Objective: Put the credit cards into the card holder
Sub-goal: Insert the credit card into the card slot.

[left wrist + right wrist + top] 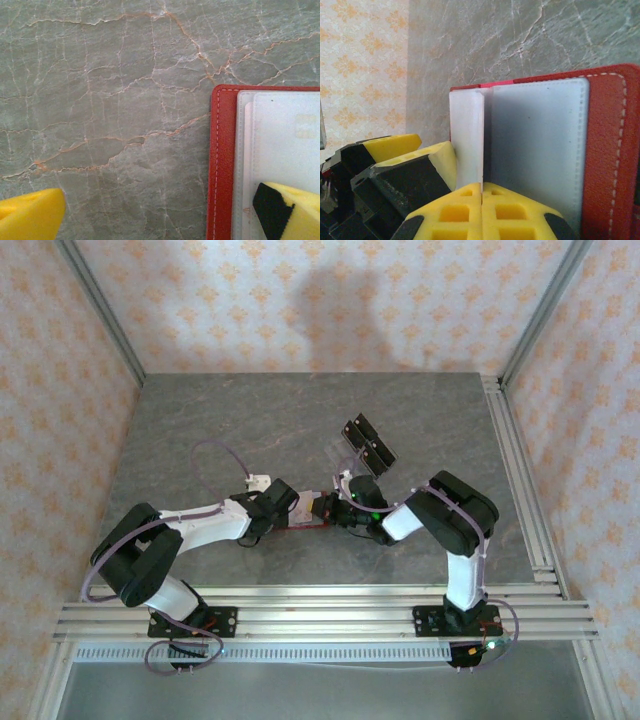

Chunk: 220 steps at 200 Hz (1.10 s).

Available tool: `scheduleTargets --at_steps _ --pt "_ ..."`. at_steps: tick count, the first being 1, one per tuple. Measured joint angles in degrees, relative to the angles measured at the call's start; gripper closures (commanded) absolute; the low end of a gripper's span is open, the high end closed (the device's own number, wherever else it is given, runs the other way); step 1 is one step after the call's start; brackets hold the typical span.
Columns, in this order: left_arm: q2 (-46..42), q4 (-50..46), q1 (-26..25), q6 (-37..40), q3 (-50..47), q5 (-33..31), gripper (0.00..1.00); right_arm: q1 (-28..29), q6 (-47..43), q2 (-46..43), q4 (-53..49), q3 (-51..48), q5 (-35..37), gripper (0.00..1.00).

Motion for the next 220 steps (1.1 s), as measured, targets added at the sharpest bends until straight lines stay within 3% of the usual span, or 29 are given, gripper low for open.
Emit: scheduleTargets --at_steps 144,220 --pt "0.00 0.00 0.00 0.00 0.00 -0.17 0.00 0.00 0.79 1.29 3.30 -1.42 -1.27 1.00" --pt "0.11 0.00 0.00 -0.02 0.00 -0.22 0.00 0.00 -0.70 2.69 -1.73 3.19 -4.07 1.00"
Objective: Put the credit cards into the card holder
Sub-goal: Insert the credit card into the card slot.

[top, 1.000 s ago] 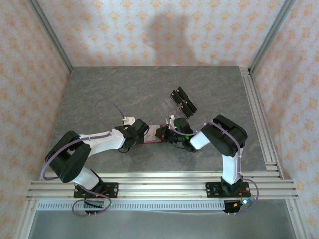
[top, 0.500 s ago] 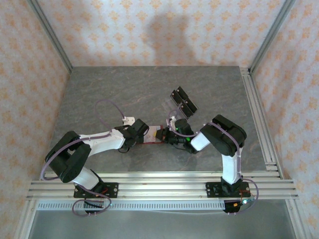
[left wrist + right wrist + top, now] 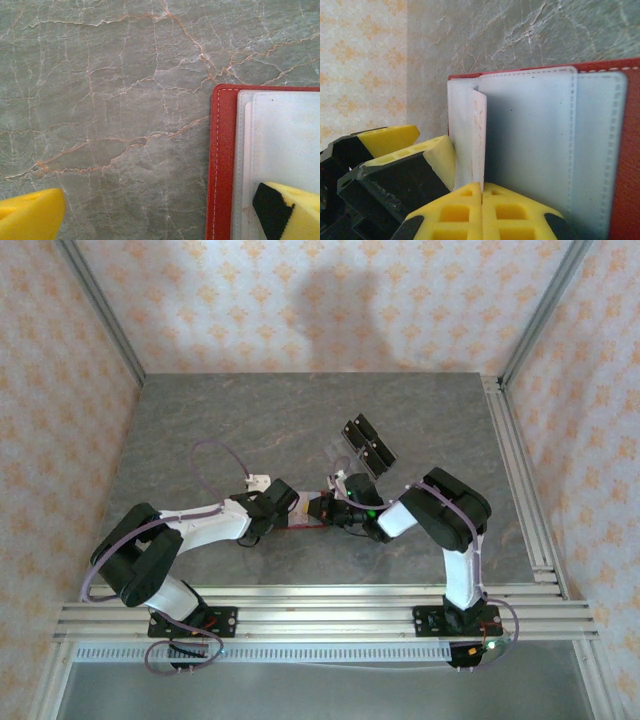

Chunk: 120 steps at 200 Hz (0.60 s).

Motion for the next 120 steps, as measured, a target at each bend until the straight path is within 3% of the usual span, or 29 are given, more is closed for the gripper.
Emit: scheduleTargets --at_steps 39,83,120 --pt "-0.02 -0.02 0.00 -0.02 0.00 0.00 0.00 0.00 -0.26 0.00 -1.29 0.66 -0.31 0.97" --pt "-1.22 -3.48 0.15 -1.60 0.76 0.02 0.00 0.17 -0.96 -0.98 -3.39 1.92 -1.22 0.68" --pt "-2.47 -9.27 2.36 -2.93 3.08 0.00 0.00 0.37 -3.80 -5.29 -12.37 2.80 0.33 0.56"
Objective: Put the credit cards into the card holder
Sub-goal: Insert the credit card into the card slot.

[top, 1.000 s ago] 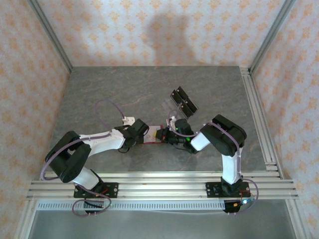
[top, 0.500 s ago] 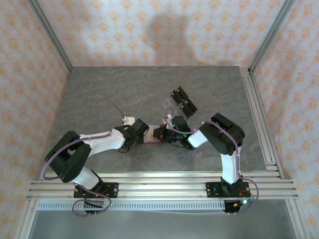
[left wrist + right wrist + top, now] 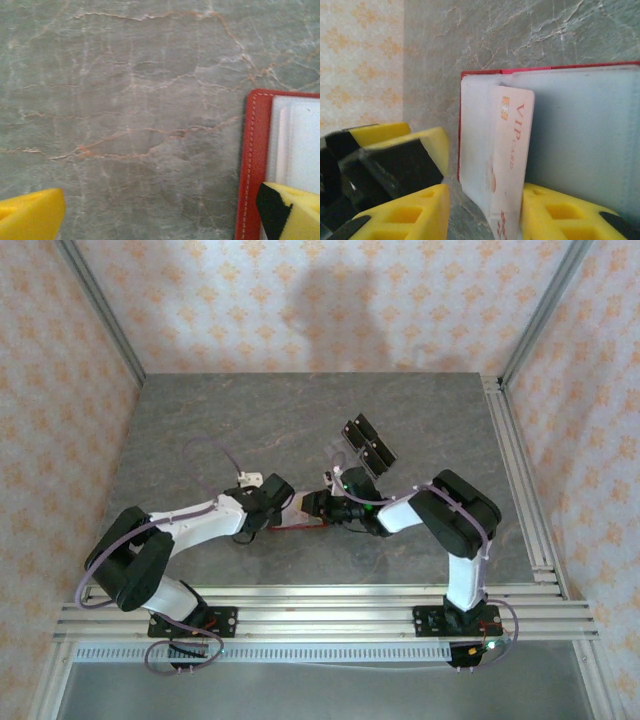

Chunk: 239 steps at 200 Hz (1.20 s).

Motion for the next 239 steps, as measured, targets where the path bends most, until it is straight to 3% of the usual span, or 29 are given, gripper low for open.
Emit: scheduleTargets --at_steps 81,100,122,141,239 --pt "-0.28 -3.02 2.47 -0.04 0.74 0.02 0.00 0.00 -10.36 -5.88 -29.57 8.26 7.08 0.56" --pt "0.07 -2.97 2.47 -0.02 0.63 0.04 0.00 0.00 -12.33 -5.88 -34.73 10.88 8.68 0.63" --pt "1.07 -2.84 2.47 0.00 0.31 0.04 0.00 0.00 -14.49 -5.86 -39.82 13.44 10.47 0.79" --pt "2.36 -2.75 2.47 0.04 0.22 0.04 0.00 0.00 -16.04 -5.75 -43.34 15.30 11.80 0.87" --pt "4.72 -1.62 2.47 0.13 0.26 0.22 0.00 0.87 -19.63 0.26 -50.42 21.75 13.05 0.90"
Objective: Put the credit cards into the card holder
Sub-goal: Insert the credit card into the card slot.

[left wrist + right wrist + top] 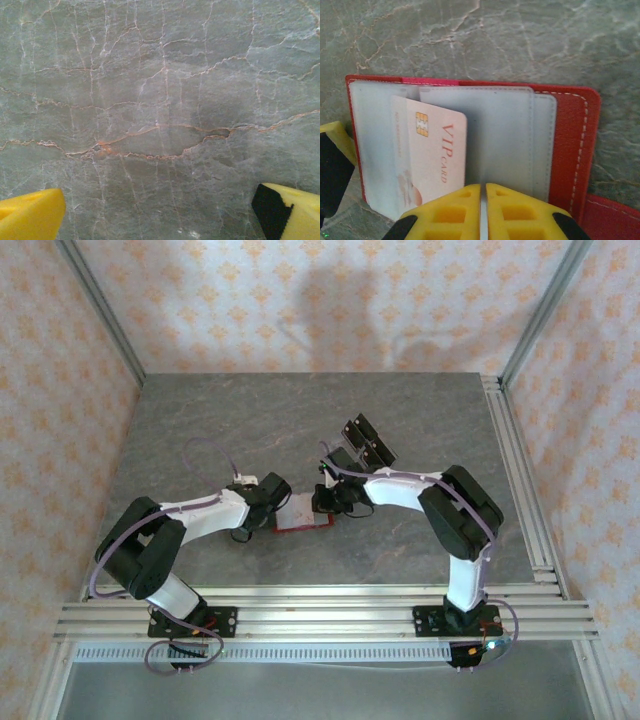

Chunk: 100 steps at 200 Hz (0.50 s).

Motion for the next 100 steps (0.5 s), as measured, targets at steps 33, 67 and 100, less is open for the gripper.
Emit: scheduleTargets --at_steps 33,67,100 --pt "0.26 0.35 0.00 0.02 0.02 0.02 0.00 0.74 -0.42 0.98 -1.03 1.42 0.02 0.90" --pt "0.52 0.59 0.00 0.02 0.07 0.04 0.00 1.29 -0.63 1.73 -2.21 3.10 0.00 0.90" --pt "0.63 0.72 0.00 0.02 0.07 0.15 0.00 2.32 -1.40 3.56 -4.04 6.08 0.02 0.90"
